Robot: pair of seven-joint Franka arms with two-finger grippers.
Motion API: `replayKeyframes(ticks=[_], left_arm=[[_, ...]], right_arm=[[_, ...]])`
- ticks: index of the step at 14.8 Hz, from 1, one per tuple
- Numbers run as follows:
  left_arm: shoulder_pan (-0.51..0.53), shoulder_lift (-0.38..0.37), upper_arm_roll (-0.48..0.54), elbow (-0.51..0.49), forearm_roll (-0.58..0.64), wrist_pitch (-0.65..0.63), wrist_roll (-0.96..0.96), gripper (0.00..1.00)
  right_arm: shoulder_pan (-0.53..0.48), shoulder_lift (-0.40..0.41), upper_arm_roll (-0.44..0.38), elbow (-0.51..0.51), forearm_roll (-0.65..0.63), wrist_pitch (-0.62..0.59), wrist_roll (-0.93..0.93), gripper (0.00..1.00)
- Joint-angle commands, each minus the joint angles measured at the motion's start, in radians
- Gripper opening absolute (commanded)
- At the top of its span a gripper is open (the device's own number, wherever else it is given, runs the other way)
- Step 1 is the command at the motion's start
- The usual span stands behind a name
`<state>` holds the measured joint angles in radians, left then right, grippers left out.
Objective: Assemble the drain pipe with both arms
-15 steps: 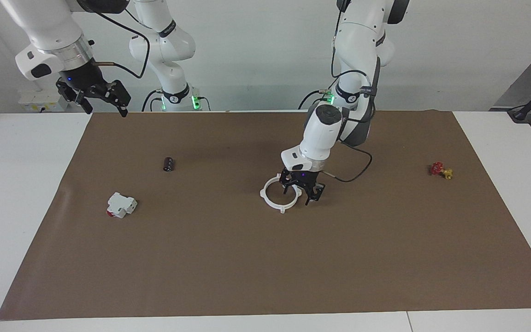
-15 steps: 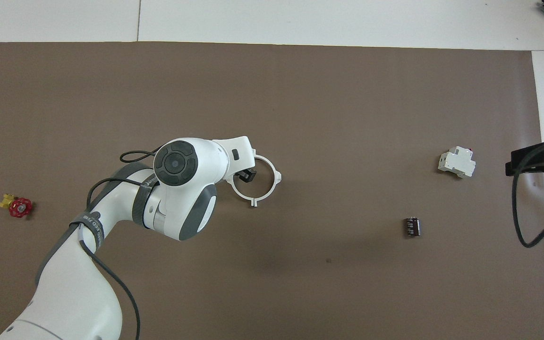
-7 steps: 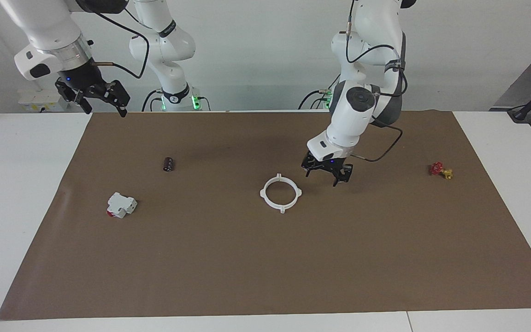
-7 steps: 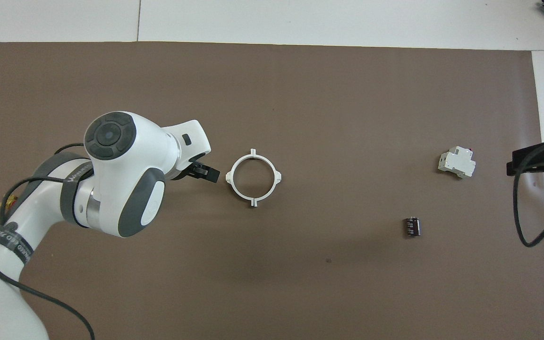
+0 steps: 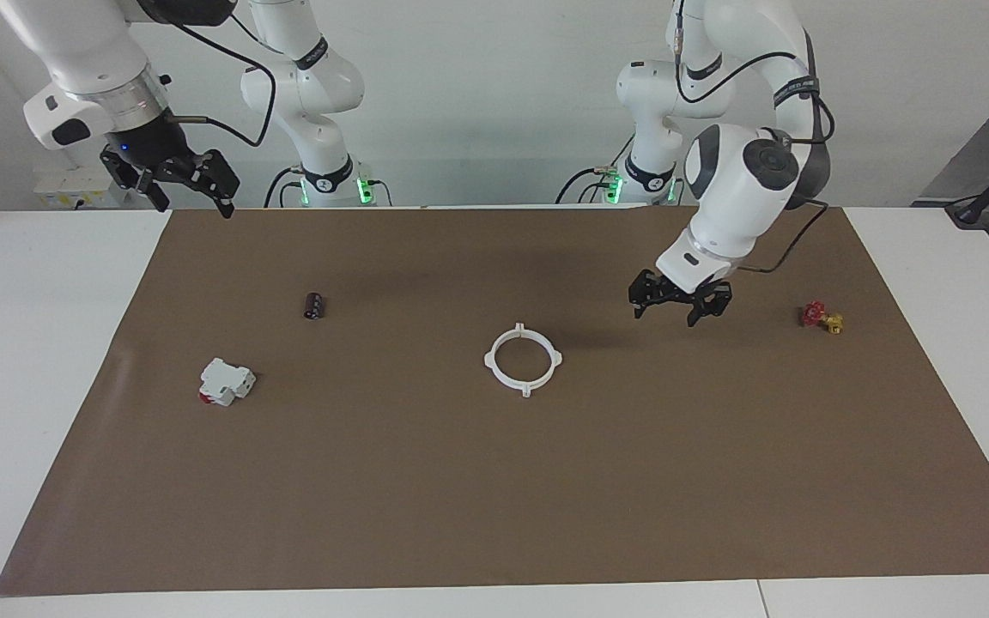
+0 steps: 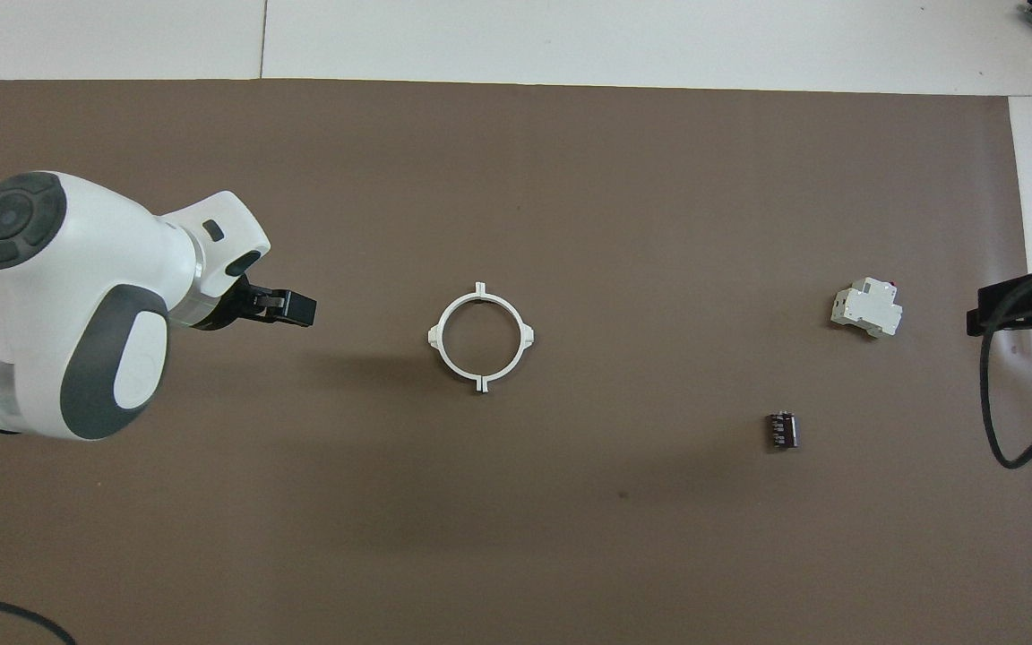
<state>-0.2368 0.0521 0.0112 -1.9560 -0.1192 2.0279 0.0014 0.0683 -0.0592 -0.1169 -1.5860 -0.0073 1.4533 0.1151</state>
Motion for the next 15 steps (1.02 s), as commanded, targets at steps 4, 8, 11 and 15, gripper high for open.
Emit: replayKeyframes(ticks=[4, 8, 11, 15], left_arm=[[0.134, -0.052, -0.008, 0.199, 0.019, -0.210, 0.054, 1.00], [0.160, -0.014, -0.008, 0.432, 0.101, -0.372, 0.080, 1.00], [0.180, 0.003, -0.008, 0.523, 0.104, -0.457, 0.085, 1.00], [0.182, -0.014, -0.007, 0.524, 0.102, -0.543, 0.085, 1.00]], right_arm=[[-0.022, 0.027, 0.010, 0.038, 0.020, -0.037, -0.012, 1.00], [-0.022, 0.033, 0.010, 0.035, 0.018, -0.036, -0.011, 1.00], [-0.021, 0.074, 0.010, 0.043, 0.010, -0.018, -0.009, 1.00], [-0.031, 0.098, 0.000, 0.144, -0.006, -0.019, -0.029, 1.00]])
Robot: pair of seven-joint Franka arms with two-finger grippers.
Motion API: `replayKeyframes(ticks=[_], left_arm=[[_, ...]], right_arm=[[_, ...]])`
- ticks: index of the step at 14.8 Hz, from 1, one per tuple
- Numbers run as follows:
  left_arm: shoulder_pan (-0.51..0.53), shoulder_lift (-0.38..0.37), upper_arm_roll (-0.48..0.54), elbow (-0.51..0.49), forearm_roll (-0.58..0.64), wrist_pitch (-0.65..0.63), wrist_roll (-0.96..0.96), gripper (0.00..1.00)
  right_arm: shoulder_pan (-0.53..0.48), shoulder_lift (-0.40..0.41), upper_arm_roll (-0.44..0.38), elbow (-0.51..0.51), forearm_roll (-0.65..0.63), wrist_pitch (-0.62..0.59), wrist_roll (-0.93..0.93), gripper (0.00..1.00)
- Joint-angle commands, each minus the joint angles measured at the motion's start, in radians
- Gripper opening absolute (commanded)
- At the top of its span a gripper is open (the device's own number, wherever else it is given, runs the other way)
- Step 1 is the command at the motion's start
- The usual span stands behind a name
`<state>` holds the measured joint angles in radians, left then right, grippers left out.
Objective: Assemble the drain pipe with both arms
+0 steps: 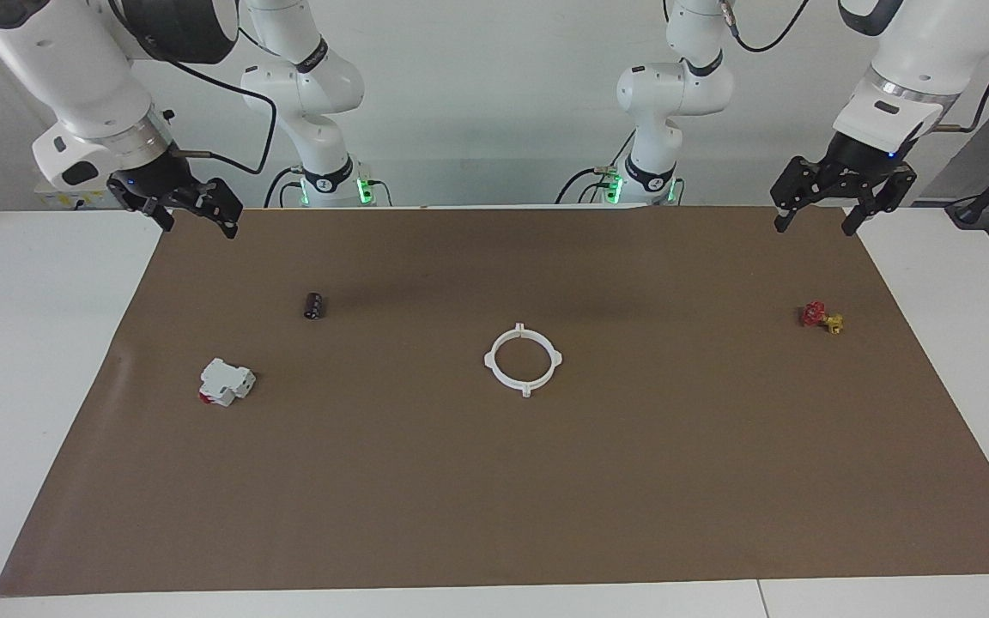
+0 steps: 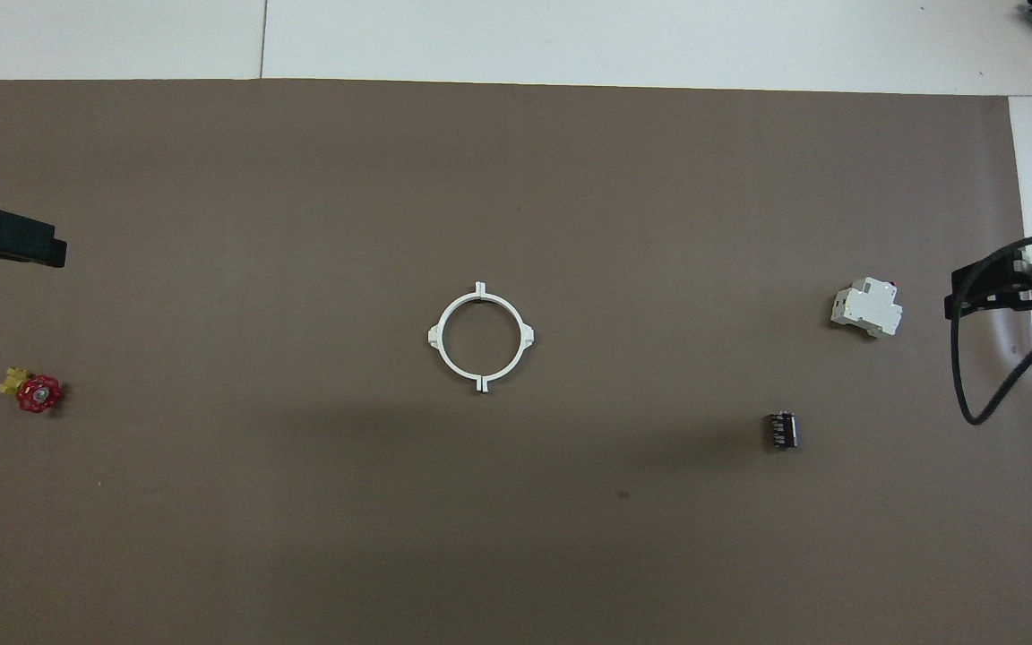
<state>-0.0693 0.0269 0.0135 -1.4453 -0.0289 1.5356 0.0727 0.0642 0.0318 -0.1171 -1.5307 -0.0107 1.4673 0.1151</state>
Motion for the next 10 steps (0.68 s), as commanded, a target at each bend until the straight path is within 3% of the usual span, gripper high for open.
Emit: replayKeyframes(ticks=[1, 3, 10], left_arm=[[0.016, -0.016, -0.009, -0.031, 0.012, -0.054, 0.013, 1.00], [0.034, -0.038, -0.010, -0.076, 0.012, -0.046, 0.013, 1.00], [0.037, -0.041, -0.010, -0.079, 0.012, -0.037, 0.018, 1.00]], right_arm=[[-0.033, -0.006, -0.001, 0.081, -0.006, -0.044, -0.031, 1.00], [-0.035, -0.007, 0.001, 0.077, -0.005, -0.039, -0.031, 1.00], [-0.024, -0.023, 0.004, 0.053, 0.003, -0.056, -0.021, 1.00]])
